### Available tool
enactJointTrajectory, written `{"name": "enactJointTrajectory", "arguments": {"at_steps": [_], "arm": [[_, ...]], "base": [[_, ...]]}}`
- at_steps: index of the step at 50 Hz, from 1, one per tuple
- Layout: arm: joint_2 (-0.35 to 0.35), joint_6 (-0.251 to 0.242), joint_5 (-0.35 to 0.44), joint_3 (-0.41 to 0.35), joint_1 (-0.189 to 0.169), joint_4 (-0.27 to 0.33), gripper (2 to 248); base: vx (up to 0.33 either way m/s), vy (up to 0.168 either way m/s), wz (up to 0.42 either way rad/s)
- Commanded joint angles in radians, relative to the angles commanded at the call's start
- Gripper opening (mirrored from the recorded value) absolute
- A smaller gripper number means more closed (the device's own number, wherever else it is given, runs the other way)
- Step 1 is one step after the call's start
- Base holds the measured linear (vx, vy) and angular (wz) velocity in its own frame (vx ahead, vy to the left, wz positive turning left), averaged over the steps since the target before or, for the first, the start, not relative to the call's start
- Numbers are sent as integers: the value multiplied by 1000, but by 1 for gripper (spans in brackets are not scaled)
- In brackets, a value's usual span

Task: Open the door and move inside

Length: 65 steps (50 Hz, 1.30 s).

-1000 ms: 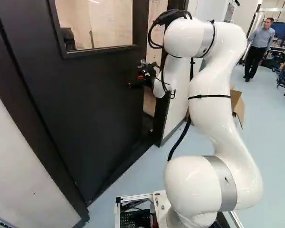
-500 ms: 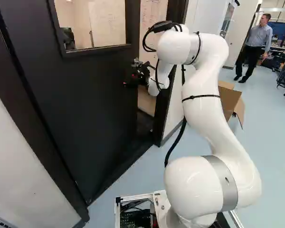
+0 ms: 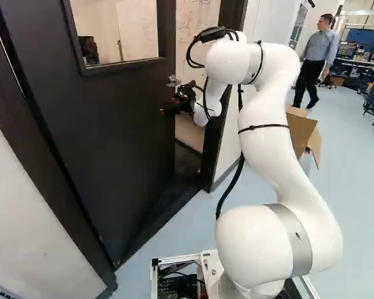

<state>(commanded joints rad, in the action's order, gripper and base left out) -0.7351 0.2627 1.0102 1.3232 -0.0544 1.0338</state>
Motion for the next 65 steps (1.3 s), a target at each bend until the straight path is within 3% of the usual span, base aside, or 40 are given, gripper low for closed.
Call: {"name": "enactJointTrajectory", "arguments": {"at_steps": [17, 39, 65], "arm": [[76, 0, 0, -110, 2, -10, 247], [144, 0, 0, -206, 41, 15, 247], [152, 0, 0, -217, 113, 72, 247]], "base": [[0, 0, 0], [0, 0, 0], [0, 0, 0]]}}
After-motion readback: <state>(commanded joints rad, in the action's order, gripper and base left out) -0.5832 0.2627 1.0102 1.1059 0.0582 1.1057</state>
